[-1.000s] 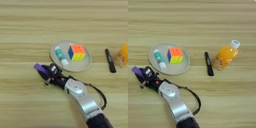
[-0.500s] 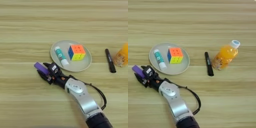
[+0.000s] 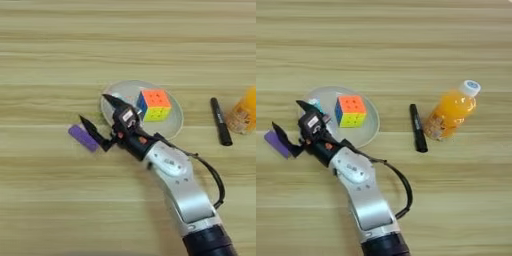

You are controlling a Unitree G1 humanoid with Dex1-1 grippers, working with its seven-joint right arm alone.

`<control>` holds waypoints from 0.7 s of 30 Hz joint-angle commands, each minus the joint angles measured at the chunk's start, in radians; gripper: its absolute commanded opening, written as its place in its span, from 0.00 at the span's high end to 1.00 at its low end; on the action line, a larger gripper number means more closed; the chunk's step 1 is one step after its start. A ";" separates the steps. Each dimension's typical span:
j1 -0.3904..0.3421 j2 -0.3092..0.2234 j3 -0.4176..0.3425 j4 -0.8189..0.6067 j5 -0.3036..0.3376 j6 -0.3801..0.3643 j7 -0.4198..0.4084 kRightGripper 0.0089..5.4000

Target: Move the objects on the table

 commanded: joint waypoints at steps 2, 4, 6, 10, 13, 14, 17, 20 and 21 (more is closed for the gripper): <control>-0.120 -0.040 -0.137 0.040 0.027 -0.039 -0.080 0.08; -0.140 -0.051 -0.180 0.076 0.030 -0.047 -0.104 0.04; -0.158 -0.060 -0.214 0.119 0.030 -0.058 -0.126 0.00; -0.183 -0.071 -0.246 0.199 0.028 -0.077 -0.147 0.00; -0.194 -0.073 -0.255 0.233 0.030 -0.089 -0.151 0.00; -0.197 -0.072 -0.256 0.242 0.030 -0.093 -0.151 0.00; -0.207 -0.072 -0.258 0.282 0.027 -0.102 -0.150 0.00; -0.218 -0.073 -0.259 0.330 0.024 -0.108 -0.151 0.00; -0.223 -0.073 -0.259 0.345 0.026 -0.110 -0.149 0.00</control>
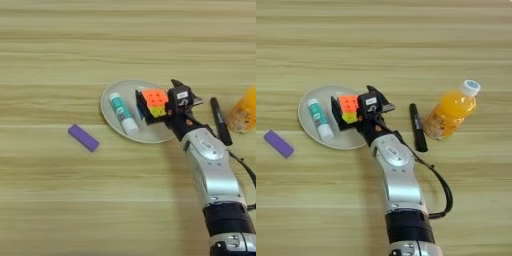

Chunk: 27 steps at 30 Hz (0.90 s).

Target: Move the objects on the table

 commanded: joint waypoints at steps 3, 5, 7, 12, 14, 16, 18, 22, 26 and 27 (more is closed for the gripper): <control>-0.092 -0.027 -0.015 0.040 0.015 -0.035 -0.010 0.00; -0.099 -0.028 -0.013 0.070 0.015 -0.032 -0.006 0.00; -0.107 -0.027 -0.013 0.102 0.019 -0.029 0.000 0.00; -0.131 -0.030 -0.017 0.174 0.019 -0.034 -0.001 0.00; -0.136 -0.031 -0.018 0.190 0.020 -0.036 0.001 0.00; -0.140 -0.030 -0.017 0.200 0.022 -0.040 0.005 0.00; -0.143 -0.030 -0.017 0.208 0.026 -0.043 0.010 0.00; -0.145 -0.030 -0.016 0.214 0.032 -0.047 0.014 0.06; -0.145 -0.030 -0.016 0.215 0.036 -0.048 0.017 0.15; -0.145 -0.030 -0.016 0.214 0.037 -0.048 0.017 0.18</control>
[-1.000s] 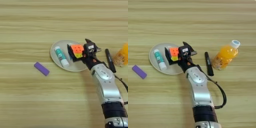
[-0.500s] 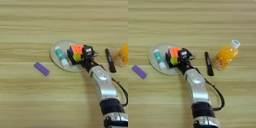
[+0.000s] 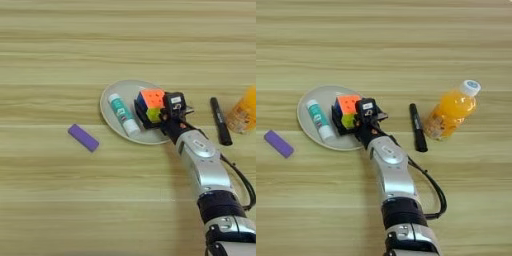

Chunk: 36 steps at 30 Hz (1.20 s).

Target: Move the objects on the table

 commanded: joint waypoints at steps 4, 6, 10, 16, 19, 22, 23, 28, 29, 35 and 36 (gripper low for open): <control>-0.057 -0.025 -0.012 -0.038 0.015 -0.021 -0.002 0.28; -0.057 -0.025 -0.013 -0.040 0.016 -0.020 -0.002 0.32; -0.054 -0.025 -0.015 -0.054 0.021 -0.017 -0.003 0.37; -0.032 -0.031 -0.029 -0.156 0.038 -0.010 -0.005 0.38; -0.017 -0.042 -0.044 -0.226 0.048 0.002 -0.012 0.38; -0.004 -0.052 -0.063 -0.285 0.059 0.016 -0.016 0.38; -0.001 -0.056 -0.073 -0.301 0.065 0.021 -0.017 0.38; -0.007 -0.085 -0.122 -0.314 0.074 0.026 -0.037 0.38; -0.013 -0.096 -0.137 -0.300 0.077 0.024 -0.043 0.38; -0.035 -0.131 -0.184 -0.236 0.081 0.007 -0.065 0.38; -0.038 -0.134 -0.187 -0.229 0.082 0.004 -0.065 0.38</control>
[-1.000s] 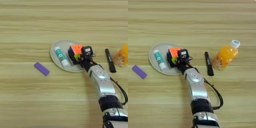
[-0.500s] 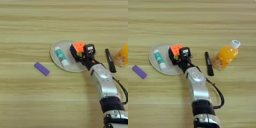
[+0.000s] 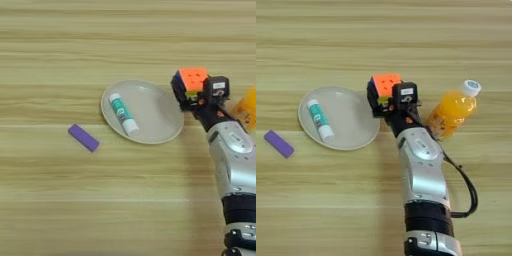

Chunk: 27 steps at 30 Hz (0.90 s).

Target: Move the objects on the table

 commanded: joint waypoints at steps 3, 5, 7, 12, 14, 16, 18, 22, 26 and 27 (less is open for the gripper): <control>-0.088 -0.053 -0.025 0.006 0.010 -0.047 -0.022 0.38; -0.096 -0.057 -0.027 0.032 0.008 -0.055 -0.025 0.38; -0.106 -0.064 -0.029 0.067 -0.001 -0.065 -0.036 0.38; -0.139 -0.079 -0.028 0.178 -0.008 -0.093 -0.046 0.38; -0.154 -0.085 -0.028 0.224 -0.010 -0.107 -0.049 0.38; -0.166 -0.090 -0.028 0.261 -0.012 -0.121 -0.049 0.38; -0.180 -0.095 -0.028 0.305 -0.014 -0.136 -0.048 0.38; -0.202 -0.098 -0.022 0.375 -0.017 -0.159 -0.043 0.38; -0.217 -0.100 -0.013 0.430 -0.023 -0.179 -0.039 0.38; -0.219 -0.101 -0.011 0.437 -0.023 -0.184 -0.038 0.38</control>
